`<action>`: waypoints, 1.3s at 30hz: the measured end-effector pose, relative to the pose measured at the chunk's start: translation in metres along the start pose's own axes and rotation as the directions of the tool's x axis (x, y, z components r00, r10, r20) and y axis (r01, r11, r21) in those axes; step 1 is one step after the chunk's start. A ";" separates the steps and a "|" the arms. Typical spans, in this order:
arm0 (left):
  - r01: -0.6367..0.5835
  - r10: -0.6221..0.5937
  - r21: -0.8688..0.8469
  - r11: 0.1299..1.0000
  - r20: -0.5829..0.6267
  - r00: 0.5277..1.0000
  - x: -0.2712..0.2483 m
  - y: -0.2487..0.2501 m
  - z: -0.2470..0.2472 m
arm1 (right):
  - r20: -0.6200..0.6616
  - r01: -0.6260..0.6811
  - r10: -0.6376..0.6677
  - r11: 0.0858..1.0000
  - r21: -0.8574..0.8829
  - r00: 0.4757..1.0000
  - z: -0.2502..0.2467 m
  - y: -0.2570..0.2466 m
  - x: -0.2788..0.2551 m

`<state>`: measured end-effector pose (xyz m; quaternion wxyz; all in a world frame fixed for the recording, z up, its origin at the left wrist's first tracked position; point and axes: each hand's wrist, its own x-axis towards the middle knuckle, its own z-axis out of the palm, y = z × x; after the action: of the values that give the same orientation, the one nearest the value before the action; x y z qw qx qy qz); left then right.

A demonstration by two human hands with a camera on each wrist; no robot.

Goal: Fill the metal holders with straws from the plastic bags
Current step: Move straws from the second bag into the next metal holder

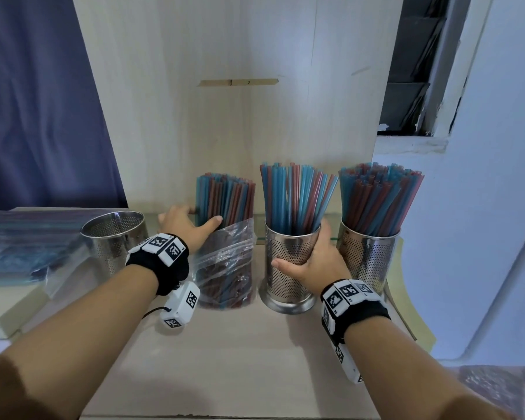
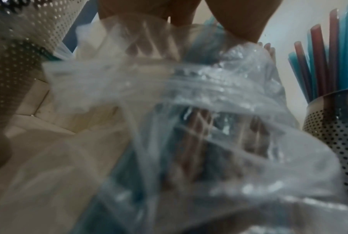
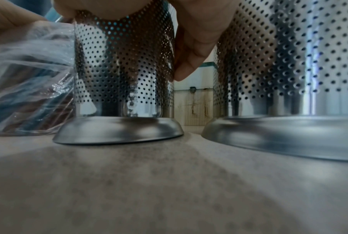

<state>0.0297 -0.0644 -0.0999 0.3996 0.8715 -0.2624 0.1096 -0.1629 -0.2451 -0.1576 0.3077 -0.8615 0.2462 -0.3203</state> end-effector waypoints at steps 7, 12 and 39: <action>0.105 -0.103 -0.083 0.991 0.021 0.994 0.008 0.001 0.000 | 0.002 0.002 -0.002 1.000 0.021 1.000 0.000 0.002 0.001; 0.130 -0.135 -0.247 0.960 -0.003 0.991 0.009 0.004 -0.006 | -0.006 0.014 -0.014 0.999 0.031 1.000 0.000 0.002 0.001; -0.398 0.090 -0.647 0.650 -0.455 0.886 0.025 0.074 -0.112 | 0.009 0.002 -0.003 1.000 0.027 1.000 0.001 0.003 0.002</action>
<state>0.0129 -0.0294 0.0308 0.7348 0.5577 -0.3180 0.2187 -0.1612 -0.2480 -0.1596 0.3201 -0.8588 0.2395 -0.3203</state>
